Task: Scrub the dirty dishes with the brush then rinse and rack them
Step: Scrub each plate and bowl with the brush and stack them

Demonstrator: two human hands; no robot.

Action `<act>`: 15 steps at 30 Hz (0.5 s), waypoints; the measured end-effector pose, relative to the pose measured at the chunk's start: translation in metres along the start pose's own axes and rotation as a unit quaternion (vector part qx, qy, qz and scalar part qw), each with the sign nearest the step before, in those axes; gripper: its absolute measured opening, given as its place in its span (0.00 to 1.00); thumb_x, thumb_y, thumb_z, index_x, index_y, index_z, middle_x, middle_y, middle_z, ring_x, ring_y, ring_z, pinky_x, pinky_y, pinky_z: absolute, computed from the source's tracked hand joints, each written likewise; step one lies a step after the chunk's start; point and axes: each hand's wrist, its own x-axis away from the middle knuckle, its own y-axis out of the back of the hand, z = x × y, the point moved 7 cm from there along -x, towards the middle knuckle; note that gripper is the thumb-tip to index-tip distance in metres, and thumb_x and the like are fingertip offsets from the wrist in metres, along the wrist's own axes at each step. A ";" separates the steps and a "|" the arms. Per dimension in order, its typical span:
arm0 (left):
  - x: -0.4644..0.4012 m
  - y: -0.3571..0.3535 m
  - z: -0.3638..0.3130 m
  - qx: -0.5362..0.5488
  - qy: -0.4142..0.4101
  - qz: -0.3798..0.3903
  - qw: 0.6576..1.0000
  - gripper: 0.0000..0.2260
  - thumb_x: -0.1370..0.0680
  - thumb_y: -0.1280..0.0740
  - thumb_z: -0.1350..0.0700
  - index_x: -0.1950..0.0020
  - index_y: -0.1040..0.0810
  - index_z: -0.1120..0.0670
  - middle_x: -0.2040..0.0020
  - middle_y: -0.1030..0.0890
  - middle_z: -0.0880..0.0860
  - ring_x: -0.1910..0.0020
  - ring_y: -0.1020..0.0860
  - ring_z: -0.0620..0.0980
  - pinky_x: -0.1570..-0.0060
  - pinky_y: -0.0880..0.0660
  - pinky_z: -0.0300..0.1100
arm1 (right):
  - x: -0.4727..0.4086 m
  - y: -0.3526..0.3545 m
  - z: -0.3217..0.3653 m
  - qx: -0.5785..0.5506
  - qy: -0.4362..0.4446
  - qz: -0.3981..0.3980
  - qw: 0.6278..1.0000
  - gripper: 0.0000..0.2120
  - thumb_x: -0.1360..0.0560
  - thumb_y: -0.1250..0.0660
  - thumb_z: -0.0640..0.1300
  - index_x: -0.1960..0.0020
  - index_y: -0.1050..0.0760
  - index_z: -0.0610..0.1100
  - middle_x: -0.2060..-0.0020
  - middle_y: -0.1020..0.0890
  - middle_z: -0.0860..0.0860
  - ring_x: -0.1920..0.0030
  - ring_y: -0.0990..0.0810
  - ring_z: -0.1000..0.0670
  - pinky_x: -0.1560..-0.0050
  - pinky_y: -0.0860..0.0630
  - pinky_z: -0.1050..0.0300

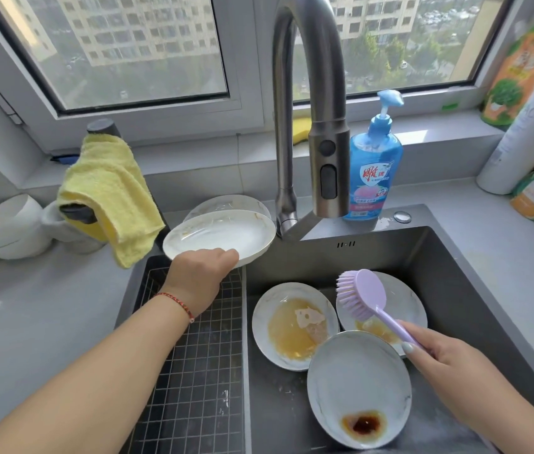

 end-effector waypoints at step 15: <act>-0.007 -0.028 0.012 0.015 0.007 0.033 0.999 0.17 0.43 0.20 0.71 0.60 0.21 0.59 0.74 0.24 0.55 0.81 0.28 0.53 0.79 0.29 0.38 | -0.006 0.000 0.004 -0.005 -0.012 -0.001 1.000 0.18 0.21 0.41 0.51 0.40 0.33 0.75 0.56 0.17 0.61 0.55 0.21 0.58 0.52 0.24 0.60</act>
